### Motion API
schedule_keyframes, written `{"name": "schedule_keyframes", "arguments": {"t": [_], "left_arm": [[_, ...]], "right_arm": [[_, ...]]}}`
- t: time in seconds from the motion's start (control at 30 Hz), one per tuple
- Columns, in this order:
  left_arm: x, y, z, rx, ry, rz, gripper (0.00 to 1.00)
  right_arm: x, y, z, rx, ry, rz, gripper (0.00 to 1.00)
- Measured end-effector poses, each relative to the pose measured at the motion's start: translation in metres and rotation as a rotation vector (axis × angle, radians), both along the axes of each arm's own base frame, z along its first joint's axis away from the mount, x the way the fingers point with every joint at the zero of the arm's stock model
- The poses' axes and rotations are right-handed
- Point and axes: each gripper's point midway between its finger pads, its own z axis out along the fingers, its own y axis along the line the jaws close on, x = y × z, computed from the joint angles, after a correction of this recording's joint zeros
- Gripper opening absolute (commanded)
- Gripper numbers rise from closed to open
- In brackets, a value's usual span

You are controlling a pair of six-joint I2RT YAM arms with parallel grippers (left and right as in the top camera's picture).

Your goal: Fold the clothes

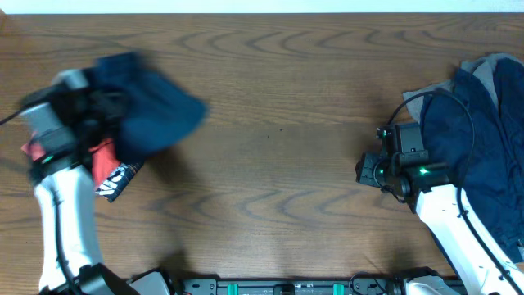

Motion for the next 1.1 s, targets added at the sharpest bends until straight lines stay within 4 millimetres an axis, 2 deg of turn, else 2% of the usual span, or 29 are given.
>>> {"name": "schedule_keyframes", "arguments": {"t": [0.03,0.07,0.1,0.23,0.27,0.3,0.37,0.4,0.7,0.83,0.93,1.1], "left_arm": [[-0.006,0.016,0.002,0.004,-0.004,0.044,0.17],[-0.013,0.033,0.002,0.004,-0.003,0.090,0.24],[-0.021,0.051,0.000,0.006,0.007,0.141,0.25],[-0.050,0.092,-0.018,-0.028,0.080,0.283,0.29],[-0.054,0.097,-0.022,-0.033,0.093,0.304,0.37],[-0.057,0.102,-0.025,-0.032,0.102,0.318,0.50],[-0.061,0.109,-0.028,-0.034,0.113,0.341,0.92],[-0.062,0.111,-0.029,-0.036,0.115,0.351,0.98],[-0.065,0.110,-0.033,-0.051,0.134,0.357,0.98],[-0.074,0.113,-0.035,-0.040,0.171,0.406,0.98],[-0.082,0.121,-0.015,0.024,0.140,0.466,0.98],[-0.075,0.113,0.052,0.132,-0.072,0.430,0.98]], "right_arm": [[-0.001,0.000,-0.001,-0.002,0.006,0.001,0.46],[-0.003,-0.001,-0.001,-0.005,0.012,0.003,0.46],[-0.004,-0.001,-0.002,-0.007,0.016,0.005,0.46],[-0.005,-0.001,-0.002,-0.009,0.019,0.006,0.46],[-0.005,-0.001,-0.002,-0.009,0.020,0.006,0.46],[-0.005,-0.002,-0.002,-0.010,0.023,0.006,0.47],[-0.008,-0.002,-0.003,-0.012,0.033,0.006,0.48],[-0.008,-0.002,-0.004,-0.012,0.036,0.006,0.48],[-0.008,-0.002,-0.004,-0.015,0.034,0.013,0.54],[-0.009,-0.002,-0.004,-0.015,0.036,0.012,0.55],[-0.009,-0.002,-0.004,-0.017,0.038,0.015,0.56],[-0.007,-0.002,-0.003,-0.020,0.027,0.023,0.56]]}}
